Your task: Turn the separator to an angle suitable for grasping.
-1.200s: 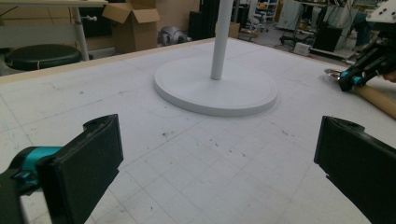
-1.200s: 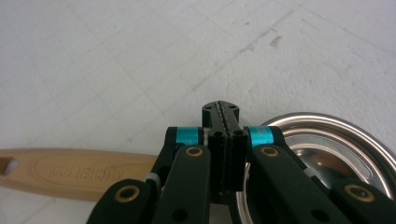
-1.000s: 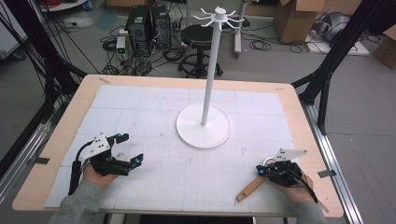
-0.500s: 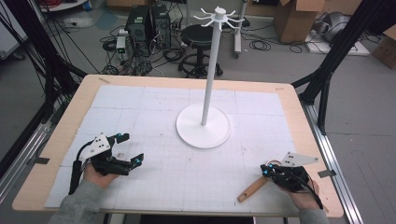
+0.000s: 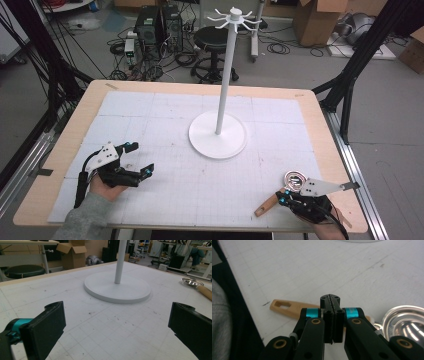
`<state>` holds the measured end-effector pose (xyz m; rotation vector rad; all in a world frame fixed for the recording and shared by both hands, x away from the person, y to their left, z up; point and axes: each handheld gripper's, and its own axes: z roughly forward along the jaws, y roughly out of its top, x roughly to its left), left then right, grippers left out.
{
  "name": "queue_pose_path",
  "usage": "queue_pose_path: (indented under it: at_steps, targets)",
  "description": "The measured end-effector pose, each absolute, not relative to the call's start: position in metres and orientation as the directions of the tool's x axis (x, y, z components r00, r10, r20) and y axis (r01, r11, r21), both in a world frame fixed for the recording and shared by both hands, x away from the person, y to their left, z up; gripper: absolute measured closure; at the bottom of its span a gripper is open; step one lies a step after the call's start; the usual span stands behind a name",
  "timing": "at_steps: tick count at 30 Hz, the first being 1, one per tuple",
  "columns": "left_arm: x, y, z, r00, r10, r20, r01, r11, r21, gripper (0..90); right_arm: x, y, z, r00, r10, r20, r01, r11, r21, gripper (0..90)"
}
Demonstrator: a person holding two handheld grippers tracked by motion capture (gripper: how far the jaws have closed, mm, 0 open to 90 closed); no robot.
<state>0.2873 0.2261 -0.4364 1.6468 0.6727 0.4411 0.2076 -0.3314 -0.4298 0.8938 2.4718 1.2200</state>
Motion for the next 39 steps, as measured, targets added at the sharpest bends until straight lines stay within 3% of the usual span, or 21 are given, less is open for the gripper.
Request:
queue_pose_path:
  at_steps: [9,23,39]
  targets:
    - [0.288,0.226,-0.437,0.759,0.646,-0.082,0.185,-0.092,0.978,1.7,0.197,-0.330,-0.437,-0.805,0.590,0.070,0.426,0.491,0.760,90.0]
    - [0.288,0.225,-0.437,0.752,0.655,-0.073,0.185,-0.104,0.977,1.7,0.201,-0.305,-0.444,-0.827,0.563,0.018,0.396,0.558,0.729,90.0]
    - [0.286,0.224,-0.438,0.752,0.655,-0.067,0.189,-0.117,0.975,1.7,0.225,-0.275,-0.445,-0.782,0.622,0.030,0.445,0.524,0.727,90.0]
